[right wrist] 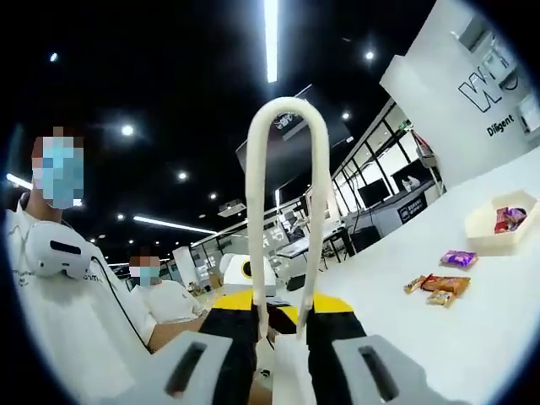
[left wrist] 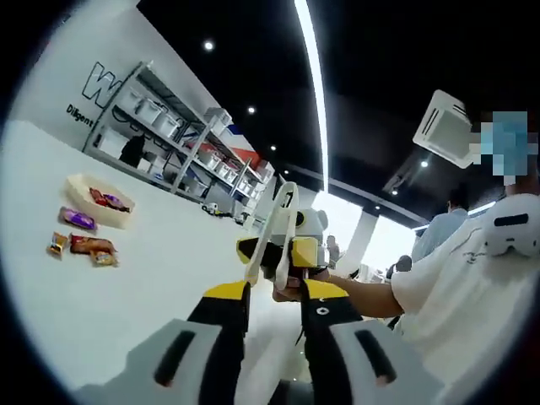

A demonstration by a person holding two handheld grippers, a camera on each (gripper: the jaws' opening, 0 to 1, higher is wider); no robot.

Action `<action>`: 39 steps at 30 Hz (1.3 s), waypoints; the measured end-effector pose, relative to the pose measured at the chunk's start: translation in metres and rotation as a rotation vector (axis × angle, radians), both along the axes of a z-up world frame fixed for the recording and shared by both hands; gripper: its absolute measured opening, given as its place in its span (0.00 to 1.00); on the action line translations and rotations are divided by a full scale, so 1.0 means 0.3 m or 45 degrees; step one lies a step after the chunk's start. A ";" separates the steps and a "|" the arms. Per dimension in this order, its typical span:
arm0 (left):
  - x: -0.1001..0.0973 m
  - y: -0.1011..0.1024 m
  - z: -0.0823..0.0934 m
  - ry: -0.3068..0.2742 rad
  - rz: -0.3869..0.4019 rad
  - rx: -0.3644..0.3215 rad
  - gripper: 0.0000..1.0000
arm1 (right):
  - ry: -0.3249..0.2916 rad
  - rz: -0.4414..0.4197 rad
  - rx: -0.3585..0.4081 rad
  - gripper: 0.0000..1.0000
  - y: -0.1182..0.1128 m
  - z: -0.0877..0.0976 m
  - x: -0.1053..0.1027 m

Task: Place the target food into the container with the food tongs after gripping and lifting it, then release it inside without dropping or visibly crushing the food.

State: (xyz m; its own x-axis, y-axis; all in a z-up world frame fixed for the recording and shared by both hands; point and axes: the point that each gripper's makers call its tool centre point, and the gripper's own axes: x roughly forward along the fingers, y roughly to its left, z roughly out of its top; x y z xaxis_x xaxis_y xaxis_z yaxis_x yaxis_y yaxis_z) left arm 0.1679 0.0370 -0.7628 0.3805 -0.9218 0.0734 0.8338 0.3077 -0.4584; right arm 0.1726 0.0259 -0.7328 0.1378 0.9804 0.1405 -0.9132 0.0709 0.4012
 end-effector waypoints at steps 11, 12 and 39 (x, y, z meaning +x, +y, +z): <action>0.084 0.108 -0.053 -0.043 0.297 0.158 0.80 | -0.061 -0.093 -0.136 0.13 -0.026 -0.051 0.079; 0.096 0.120 -0.058 -0.047 0.331 0.175 0.83 | -0.070 -0.109 -0.152 0.13 -0.027 -0.054 0.091; 0.173 0.274 -0.182 -0.080 0.613 0.500 0.94 | -0.127 -0.407 -0.348 0.14 -0.023 -0.124 0.470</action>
